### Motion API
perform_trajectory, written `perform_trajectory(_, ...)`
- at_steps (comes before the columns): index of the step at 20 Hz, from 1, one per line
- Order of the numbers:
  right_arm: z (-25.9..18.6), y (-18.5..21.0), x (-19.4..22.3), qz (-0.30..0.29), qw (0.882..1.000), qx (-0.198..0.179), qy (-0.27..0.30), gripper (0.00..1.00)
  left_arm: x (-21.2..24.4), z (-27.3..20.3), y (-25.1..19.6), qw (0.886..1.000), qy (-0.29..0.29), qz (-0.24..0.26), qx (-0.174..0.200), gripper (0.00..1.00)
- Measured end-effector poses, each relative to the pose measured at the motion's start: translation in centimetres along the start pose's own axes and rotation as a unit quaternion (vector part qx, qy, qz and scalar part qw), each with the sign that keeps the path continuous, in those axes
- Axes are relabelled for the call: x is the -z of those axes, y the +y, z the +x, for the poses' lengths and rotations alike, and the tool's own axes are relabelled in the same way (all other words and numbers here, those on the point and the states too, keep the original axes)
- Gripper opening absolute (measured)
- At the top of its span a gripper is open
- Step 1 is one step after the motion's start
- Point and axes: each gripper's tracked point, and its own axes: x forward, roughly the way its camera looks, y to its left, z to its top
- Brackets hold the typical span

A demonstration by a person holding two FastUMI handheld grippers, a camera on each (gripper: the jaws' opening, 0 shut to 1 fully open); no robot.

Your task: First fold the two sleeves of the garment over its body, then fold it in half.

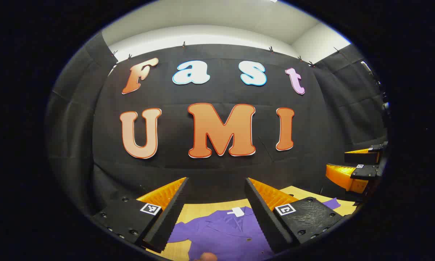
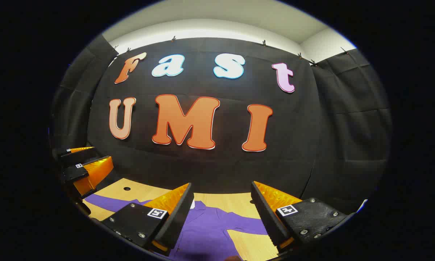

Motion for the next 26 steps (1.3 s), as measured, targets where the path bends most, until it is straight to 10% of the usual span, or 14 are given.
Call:
perform_trajectory(14, 6.0, -0.1, -0.9, -0.023, 0.995, -0.095, -0.022, 0.94, -2.3, 2.2, -3.5, 0.998, -0.023, -0.009, -0.064, 0.98)
perform_trajectory(20, 8.0, -11.2, 6.0, -0.042, 0.997, 0.018, 0.055, 0.94, -1.6, 4.1, -5.1, 0.997, -0.013, 0.021, -0.075, 0.98)
perform_trajectory(26, 8.6, -23.2, 15.1, -0.039, 0.971, 0.16, 0.171, 0.95, -0.9, 4.6, -7.2, 0.998, 0.008, 0.04, -0.053, 1.0)
